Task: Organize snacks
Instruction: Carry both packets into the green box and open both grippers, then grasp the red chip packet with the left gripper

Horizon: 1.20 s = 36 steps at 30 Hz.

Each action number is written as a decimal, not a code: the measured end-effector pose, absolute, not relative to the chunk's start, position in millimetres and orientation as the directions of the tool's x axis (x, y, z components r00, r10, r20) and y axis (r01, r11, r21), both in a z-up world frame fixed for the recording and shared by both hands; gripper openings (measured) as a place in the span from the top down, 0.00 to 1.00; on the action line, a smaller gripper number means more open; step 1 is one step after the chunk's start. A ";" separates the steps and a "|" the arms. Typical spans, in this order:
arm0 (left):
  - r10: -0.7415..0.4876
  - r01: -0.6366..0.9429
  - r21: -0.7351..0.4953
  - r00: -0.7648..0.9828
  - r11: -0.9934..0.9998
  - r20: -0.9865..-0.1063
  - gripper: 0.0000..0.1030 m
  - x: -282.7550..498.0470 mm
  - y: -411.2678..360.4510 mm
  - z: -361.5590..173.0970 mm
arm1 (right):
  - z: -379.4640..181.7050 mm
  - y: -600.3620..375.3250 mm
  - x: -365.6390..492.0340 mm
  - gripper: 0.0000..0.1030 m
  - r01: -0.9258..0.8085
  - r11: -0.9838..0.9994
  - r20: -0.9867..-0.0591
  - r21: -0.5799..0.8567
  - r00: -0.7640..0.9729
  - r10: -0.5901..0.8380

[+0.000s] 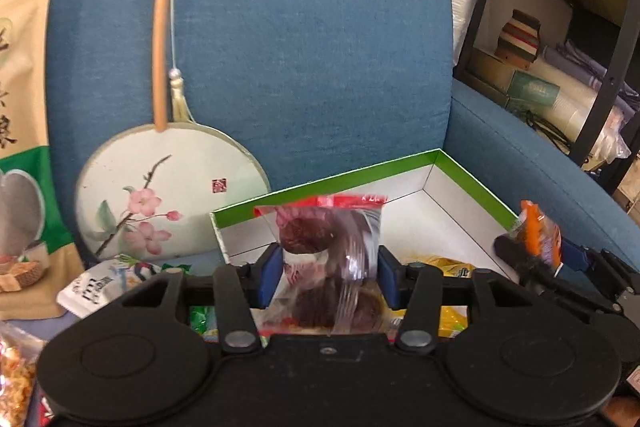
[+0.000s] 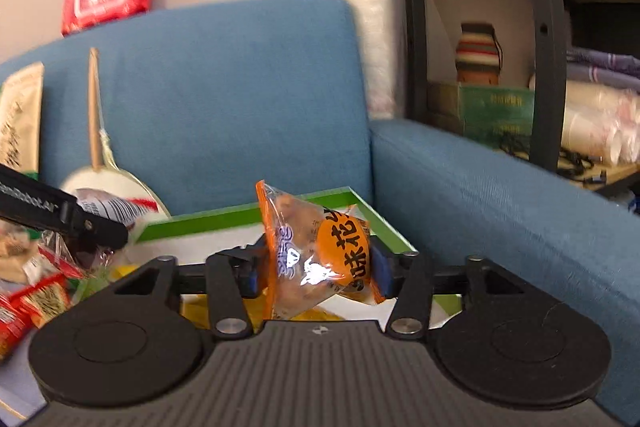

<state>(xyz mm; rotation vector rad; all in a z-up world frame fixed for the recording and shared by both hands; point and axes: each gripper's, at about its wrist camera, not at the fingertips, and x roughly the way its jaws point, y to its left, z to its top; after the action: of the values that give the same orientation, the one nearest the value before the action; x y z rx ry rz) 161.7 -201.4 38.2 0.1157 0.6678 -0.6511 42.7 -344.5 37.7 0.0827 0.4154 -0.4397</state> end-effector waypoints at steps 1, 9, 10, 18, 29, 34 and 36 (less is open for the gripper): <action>-0.519 0.587 -0.103 0.604 0.803 -0.605 0.00 162.0 -201.6 35.6 | 35.3 -344.7 44.3 0.00 0.428 0.904 -0.417 -0.014 0.819 -0.394; -0.482 0.510 -0.129 0.658 0.851 -0.579 0.00 156.9 -173.3 41.4 | 46.3 -312.8 23.1 0.00 0.364 0.925 -0.327 -0.113 0.865 -0.380; -0.474 0.502 -0.124 0.666 0.856 -0.576 0.00 153.3 -166.6 43.0 | 47.2 -309.5 22.0 0.00 0.346 0.932 -0.327 -0.107 0.873 -0.362; -0.375 0.430 -0.048 0.721 0.901 -0.583 0.00 103.2 -93.2 35.8 | 42.6 -248.4 29.8 0.00 0.054 0.998 -0.400 -0.017 0.915 -0.056; -0.236 0.287 -0.021 0.741 0.958 -0.628 0.00 80.7 7.3 12.8 | 20.7 -187.4 31.8 0.00 -0.173 0.984 -0.476 0.047 0.862 0.174; -0.229 0.284 -0.021 0.728 0.959 -0.646 0.00 84.6 26.5 0.4 | 5.1 -172.3 38.0 0.00 -0.233 0.954 -0.528 0.189 0.795 0.299; -0.255 0.298 -0.048 0.711 0.953 -0.655 0.00 94.2 29.2 -2.3 | 0.9 -165.2 45.9 0.05 -0.239 0.940 -0.538 0.244 0.773 0.336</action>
<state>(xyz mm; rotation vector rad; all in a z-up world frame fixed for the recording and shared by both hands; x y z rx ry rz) 94.2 29.2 -2.3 0.0631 0.7164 -0.3073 45.9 -165.2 0.9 0.1649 0.6132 0.3134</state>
